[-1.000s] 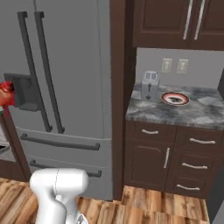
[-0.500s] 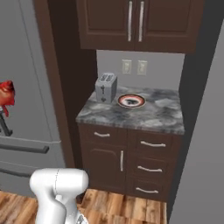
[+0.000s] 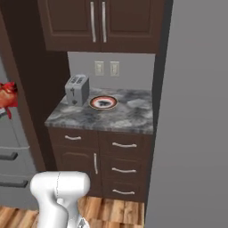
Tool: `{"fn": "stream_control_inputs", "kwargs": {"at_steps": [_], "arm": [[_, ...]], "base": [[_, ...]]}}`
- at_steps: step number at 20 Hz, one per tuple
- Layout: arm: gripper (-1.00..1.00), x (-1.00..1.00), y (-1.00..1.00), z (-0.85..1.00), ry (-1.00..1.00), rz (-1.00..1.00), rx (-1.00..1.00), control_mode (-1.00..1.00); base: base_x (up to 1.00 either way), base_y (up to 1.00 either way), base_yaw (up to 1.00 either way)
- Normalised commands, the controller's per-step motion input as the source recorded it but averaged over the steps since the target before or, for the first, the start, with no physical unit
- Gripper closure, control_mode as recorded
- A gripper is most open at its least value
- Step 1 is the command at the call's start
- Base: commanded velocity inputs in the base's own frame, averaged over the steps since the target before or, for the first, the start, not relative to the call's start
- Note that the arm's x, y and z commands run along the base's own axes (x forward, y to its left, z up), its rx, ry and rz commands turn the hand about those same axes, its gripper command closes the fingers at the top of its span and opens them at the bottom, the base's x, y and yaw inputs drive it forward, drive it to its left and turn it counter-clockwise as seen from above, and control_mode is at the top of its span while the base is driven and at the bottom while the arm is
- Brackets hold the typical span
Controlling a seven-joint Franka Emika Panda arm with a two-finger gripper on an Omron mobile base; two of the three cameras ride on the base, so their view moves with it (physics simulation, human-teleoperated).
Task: Take the fish from the oven and place it on the plate on the counter.
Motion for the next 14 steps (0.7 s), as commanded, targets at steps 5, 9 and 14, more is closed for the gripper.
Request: {"fn": "stream_control_inputs", "kwargs": {"at_steps": [5, 9, 14], "arm": [[1.00, 0.00, 0.00, 0.00, 0.00, 0.00, 0.00, 1.00], [1.00, 0.00, 0.00, 0.00, 0.00, 0.00, 0.00, 1.00], [1.00, 0.00, 0.00, 0.00, 0.00, 0.00, 0.00, 1.00]], "base": [[0.54, 0.00, -0.19], [0.84, -0.05, -0.03], [0.71, 0.00, -0.02]]}}
